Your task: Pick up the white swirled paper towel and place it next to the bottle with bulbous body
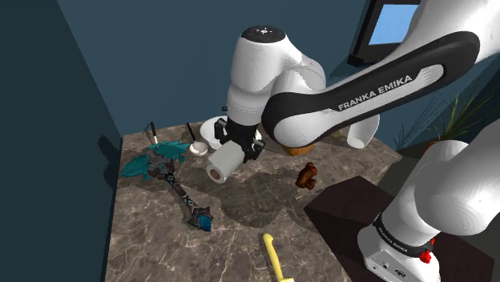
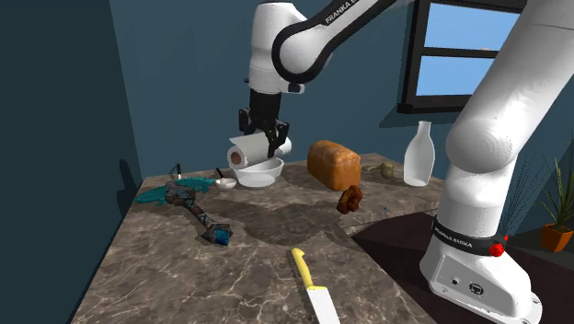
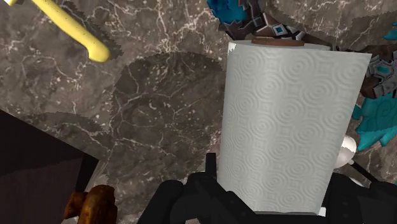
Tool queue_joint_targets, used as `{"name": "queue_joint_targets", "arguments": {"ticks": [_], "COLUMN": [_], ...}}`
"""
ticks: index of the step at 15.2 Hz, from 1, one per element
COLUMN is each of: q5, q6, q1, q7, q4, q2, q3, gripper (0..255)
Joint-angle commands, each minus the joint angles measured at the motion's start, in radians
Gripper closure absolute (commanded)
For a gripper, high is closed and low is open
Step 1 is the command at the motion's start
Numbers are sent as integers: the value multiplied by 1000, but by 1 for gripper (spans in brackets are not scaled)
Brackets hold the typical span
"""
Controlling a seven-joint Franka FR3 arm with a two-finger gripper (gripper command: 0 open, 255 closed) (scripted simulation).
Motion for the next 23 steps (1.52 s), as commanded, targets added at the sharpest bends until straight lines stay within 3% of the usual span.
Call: {"name": "queue_joint_targets", "arguments": {"ticks": [1,23], "q5": [10,50], "q6": [-30,-334], "q1": [4,17], "q7": [-11,-78], "q4": [14,241], "q2": [-17,-101], "q3": [-6,-51], "gripper": [255,255]}}
